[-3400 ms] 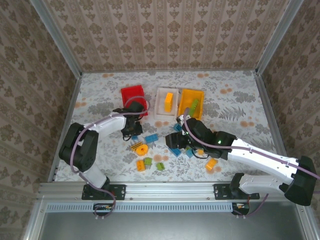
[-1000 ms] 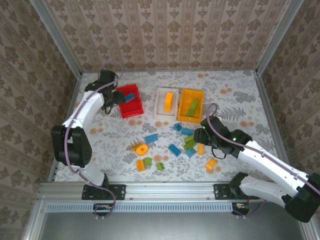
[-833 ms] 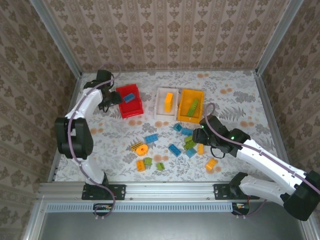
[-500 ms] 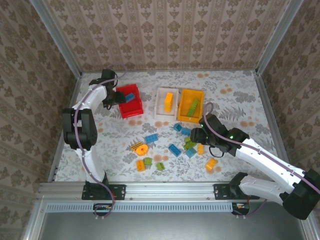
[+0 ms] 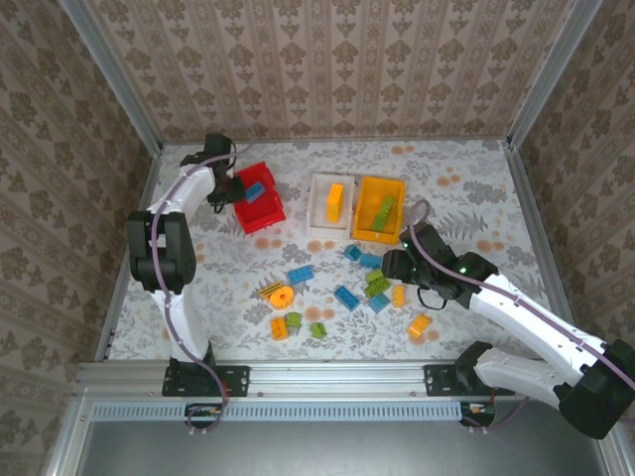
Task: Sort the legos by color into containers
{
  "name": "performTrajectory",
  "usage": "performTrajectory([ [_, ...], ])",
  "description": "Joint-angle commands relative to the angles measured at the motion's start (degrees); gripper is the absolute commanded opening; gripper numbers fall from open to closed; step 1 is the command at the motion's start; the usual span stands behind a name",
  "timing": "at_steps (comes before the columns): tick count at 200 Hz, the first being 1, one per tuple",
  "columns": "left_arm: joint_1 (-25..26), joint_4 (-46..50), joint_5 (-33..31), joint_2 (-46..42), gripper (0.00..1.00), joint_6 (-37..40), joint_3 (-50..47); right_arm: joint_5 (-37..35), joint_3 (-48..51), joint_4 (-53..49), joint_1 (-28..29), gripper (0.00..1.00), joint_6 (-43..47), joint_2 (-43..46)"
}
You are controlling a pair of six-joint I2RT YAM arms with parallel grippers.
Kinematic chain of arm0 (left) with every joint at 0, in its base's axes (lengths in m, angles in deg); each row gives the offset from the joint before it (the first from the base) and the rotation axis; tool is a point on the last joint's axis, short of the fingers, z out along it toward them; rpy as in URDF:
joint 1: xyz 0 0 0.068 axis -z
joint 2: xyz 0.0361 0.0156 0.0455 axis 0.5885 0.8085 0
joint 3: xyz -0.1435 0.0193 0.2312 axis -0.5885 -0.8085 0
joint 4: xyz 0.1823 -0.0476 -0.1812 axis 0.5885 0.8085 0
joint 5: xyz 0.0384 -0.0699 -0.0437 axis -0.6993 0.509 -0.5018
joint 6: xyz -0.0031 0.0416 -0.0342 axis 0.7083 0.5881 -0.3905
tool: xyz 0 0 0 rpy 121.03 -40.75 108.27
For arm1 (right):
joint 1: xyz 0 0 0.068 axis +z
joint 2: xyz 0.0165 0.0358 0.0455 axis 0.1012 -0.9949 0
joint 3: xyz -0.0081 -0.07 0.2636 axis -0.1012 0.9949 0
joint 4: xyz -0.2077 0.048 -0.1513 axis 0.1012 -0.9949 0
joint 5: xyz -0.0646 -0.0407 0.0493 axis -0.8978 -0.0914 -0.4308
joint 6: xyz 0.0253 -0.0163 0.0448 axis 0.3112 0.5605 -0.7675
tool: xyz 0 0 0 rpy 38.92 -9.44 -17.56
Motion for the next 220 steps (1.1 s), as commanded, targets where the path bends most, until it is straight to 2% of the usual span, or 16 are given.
performTrajectory([
  [1, 2.0, 2.5, -0.8, -3.9, 0.16, 1.7, -3.5, -2.7, 0.5, -2.8, -2.2, 0.59, -1.2, 2.0],
  [66, 7.1, 3.6, -5.6, -8.9, 0.15, 1.2, -11.5, -2.7, 1.8, -4.0, -7.0, 0.59, -3.0, 1.9],
  [105, 8.6, 3.0, -7.6, -11.5, 0.12, -0.7, -14.9, -0.6, 4.1, -2.1, -7.1, 0.56, -5.0, 0.4],
  [144, 8.9, 4.0, -8.1, -17.2, 0.17, -2.3, -15.1, 1.7, 3.8, 2.1, -6.4, 0.56, -4.1, -4.0],
  [154, 8.8, 4.4, -8.0, -18.5, 0.24, -3.1, -14.8, 1.9, 2.9, 2.7, -6.0, 0.56, -3.9, -5.7],
  [162, 8.8, 4.5, -7.8, -19.6, 0.37, -3.8, -14.7, 1.9, 2.0, 3.1, -5.5, 0.56, -3.7, -6.9],
  [170, 8.6, 4.2, -7.2, -20.6, 0.44, -4.5, -14.5, 1.9, 1.3, 3.4, -5.1, 0.56, -3.6, -7.8],
  [194, 6.7, 3.2, -3.7, -20.3, 0.76, -7.8, -12.7, 2.0, 0.5, 4.5, -4.4, 0.56, -3.8, -8.7],
  [220, 3.9, 2.1, 1.1, -14.2, 0.80, -10.2, -8.7, 2.4, 0.2, 4.6, -4.4, 0.56, -3.6, -8.7],
])
